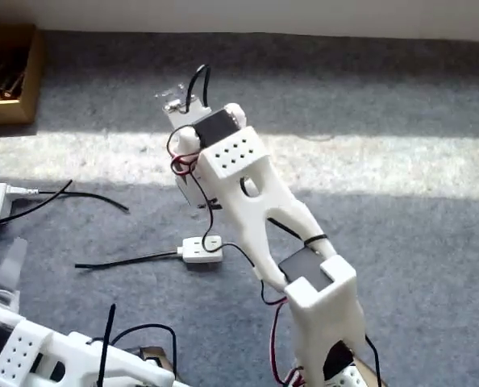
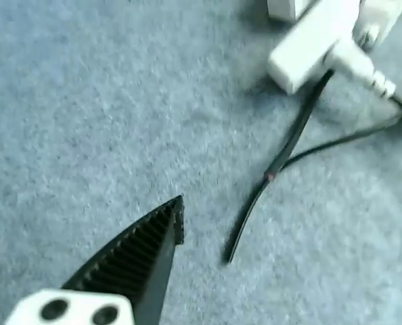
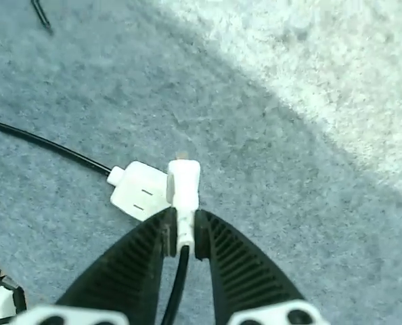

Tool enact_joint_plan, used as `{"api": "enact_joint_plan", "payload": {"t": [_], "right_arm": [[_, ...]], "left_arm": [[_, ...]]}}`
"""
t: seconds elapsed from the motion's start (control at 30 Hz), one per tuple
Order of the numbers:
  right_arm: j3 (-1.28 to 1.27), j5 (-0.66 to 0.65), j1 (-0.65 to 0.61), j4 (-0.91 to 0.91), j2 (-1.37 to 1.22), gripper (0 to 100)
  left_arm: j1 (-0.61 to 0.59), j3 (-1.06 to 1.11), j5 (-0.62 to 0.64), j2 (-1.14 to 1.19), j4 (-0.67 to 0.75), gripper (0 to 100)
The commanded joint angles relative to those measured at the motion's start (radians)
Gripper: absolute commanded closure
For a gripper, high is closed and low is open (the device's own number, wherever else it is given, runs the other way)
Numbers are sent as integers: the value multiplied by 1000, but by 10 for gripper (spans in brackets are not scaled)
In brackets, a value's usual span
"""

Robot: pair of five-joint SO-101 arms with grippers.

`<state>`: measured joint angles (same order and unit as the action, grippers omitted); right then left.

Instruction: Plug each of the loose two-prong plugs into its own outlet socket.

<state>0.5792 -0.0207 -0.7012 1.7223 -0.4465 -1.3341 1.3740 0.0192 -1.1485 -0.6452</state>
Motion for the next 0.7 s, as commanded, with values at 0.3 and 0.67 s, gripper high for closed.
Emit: {"api": "enact_joint_plan", "payload": {"t": [0.3,0.67], "right_arm": [[107,-31,56,39,-21,991],[107,-38,70,39,-22,991]], "left_arm": [[274,-714,-74,351,-213,333],[277,-1733,-195,1267,-717,333]]}}
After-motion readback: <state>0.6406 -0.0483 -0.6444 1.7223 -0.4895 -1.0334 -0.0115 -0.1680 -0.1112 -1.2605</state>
